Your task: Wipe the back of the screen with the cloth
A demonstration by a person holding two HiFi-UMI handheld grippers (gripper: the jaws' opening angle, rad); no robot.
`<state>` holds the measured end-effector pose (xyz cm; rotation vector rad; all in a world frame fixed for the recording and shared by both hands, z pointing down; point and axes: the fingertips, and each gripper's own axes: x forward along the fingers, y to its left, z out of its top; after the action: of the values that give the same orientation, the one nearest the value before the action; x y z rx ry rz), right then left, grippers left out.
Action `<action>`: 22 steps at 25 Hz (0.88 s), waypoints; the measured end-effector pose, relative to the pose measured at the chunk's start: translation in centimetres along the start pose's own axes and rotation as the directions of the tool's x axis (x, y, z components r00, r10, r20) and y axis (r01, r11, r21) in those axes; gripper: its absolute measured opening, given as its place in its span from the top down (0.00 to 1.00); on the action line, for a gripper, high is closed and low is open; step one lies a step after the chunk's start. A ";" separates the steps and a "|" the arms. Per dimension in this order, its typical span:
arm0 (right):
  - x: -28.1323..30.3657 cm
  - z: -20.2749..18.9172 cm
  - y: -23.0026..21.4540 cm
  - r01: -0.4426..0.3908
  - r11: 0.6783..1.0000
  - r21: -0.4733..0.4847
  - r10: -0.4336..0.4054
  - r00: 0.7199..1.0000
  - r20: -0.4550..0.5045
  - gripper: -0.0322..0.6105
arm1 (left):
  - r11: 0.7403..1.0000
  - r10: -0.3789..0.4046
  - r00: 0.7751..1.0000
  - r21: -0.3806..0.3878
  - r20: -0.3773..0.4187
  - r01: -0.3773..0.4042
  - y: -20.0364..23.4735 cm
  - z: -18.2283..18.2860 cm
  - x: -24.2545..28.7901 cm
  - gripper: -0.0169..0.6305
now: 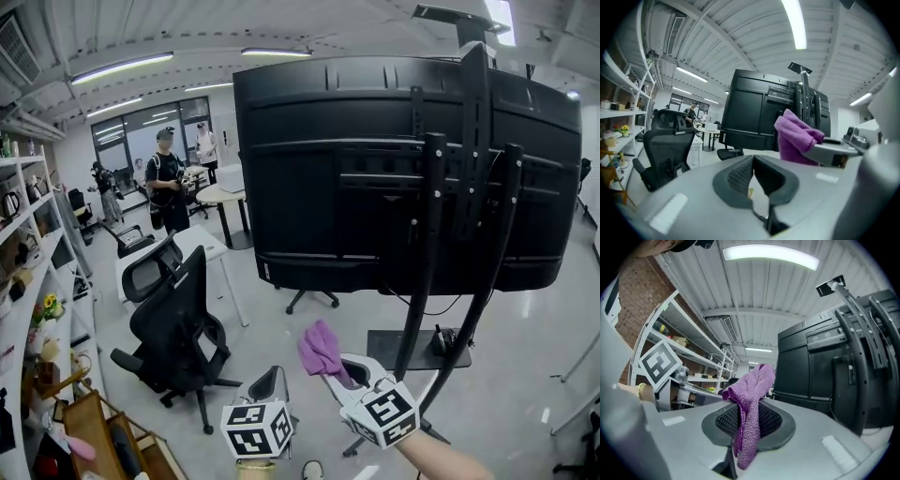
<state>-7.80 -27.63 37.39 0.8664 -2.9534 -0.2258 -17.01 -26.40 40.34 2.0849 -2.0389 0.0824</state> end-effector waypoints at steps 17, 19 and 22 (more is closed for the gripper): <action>26.9 31.3 -22.1 0.420 0.673 -0.609 -0.295 0.907 0.300 0.86 | 0.970 -0.191 0.953 0.191 0.234 0.148 8.0 32.8 25.0 0.96; 28.4 33.2 -23.3 0.458 0.630 -0.627 -0.315 0.889 0.333 0.86 | 0.967 -0.190 0.949 0.214 0.253 0.137 9.0 35.5 26.8 0.96; 30.0 35.4 -25.2 0.512 0.552 -0.659 -0.367 0.858 0.359 0.86 | 0.965 -0.206 0.942 0.214 0.265 0.150 9.7 38.3 28.9 0.96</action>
<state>-22.95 -60.48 -1.19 1.4405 -2.2809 -1.4785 -30.13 -62.41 9.90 2.5226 -2.0528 -0.0593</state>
